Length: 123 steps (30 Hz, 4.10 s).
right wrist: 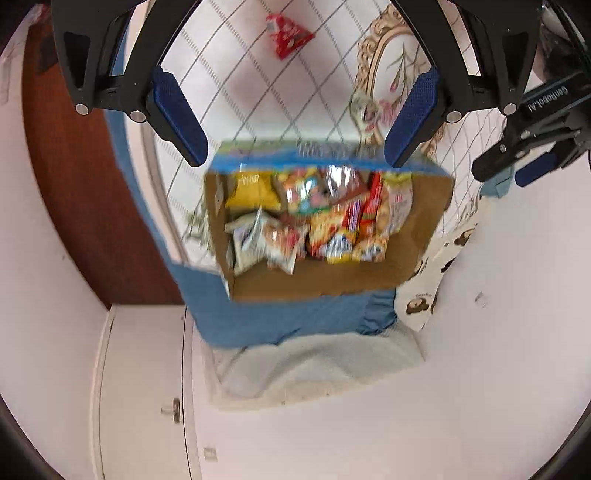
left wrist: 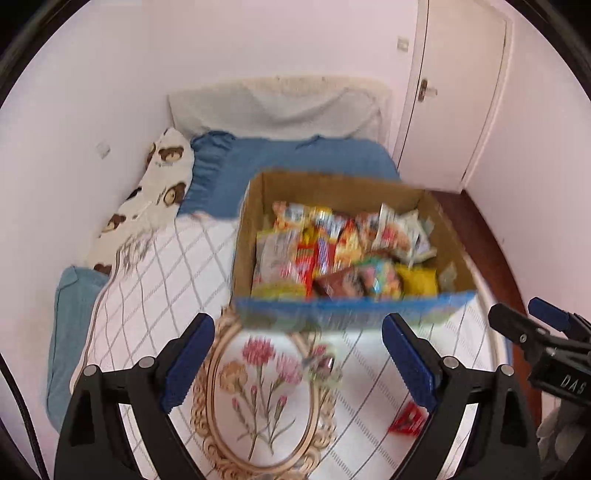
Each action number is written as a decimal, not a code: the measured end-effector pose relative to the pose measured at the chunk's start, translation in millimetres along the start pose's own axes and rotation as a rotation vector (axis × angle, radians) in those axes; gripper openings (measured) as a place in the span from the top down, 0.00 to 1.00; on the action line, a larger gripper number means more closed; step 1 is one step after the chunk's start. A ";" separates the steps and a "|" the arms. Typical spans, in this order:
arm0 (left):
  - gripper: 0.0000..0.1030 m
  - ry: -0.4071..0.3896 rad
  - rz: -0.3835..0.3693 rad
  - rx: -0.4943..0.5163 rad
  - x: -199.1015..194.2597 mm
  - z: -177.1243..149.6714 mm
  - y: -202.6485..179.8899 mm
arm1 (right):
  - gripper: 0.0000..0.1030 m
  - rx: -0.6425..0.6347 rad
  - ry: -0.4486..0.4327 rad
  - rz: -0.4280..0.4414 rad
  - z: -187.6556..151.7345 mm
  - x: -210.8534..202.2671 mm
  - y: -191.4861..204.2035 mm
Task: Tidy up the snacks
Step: 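Lift both tools away from the box toward the remaining snacks, then grasp the clear egg-yolk pastry pack with the left tool while the right tool grasps the red triangular packet, then carry both packets into the box and open both tools to release them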
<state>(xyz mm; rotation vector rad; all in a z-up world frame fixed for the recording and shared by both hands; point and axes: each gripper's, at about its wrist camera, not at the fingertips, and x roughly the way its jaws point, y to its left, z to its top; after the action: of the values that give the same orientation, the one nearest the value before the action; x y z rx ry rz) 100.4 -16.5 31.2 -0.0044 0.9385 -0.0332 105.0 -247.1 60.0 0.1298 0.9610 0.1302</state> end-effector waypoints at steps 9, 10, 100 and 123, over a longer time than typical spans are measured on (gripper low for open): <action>0.10 0.314 0.040 0.009 93.5 -95.8 11.2 | 0.04 0.174 0.303 -0.028 -100.0 89.4 -54.7; 0.10 0.358 0.046 0.008 108.7 -105.5 11.5 | 0.04 0.188 0.338 -0.043 -108.0 103.3 -63.0; 0.57 0.501 -0.261 -0.002 87.4 -102.5 -36.9 | 0.54 0.115 0.470 0.105 -171.6 95.2 -7.6; 0.31 0.658 -0.335 -0.114 151.5 -83.8 -8.2 | 0.54 0.117 0.280 0.158 -36.7 86.9 -19.9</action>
<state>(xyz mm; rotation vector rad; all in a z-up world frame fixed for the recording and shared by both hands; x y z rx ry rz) 122.0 -28.4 -140.3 -0.2703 1.5880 -0.3063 125.0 -250.2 -34.2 0.3018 1.2379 0.2426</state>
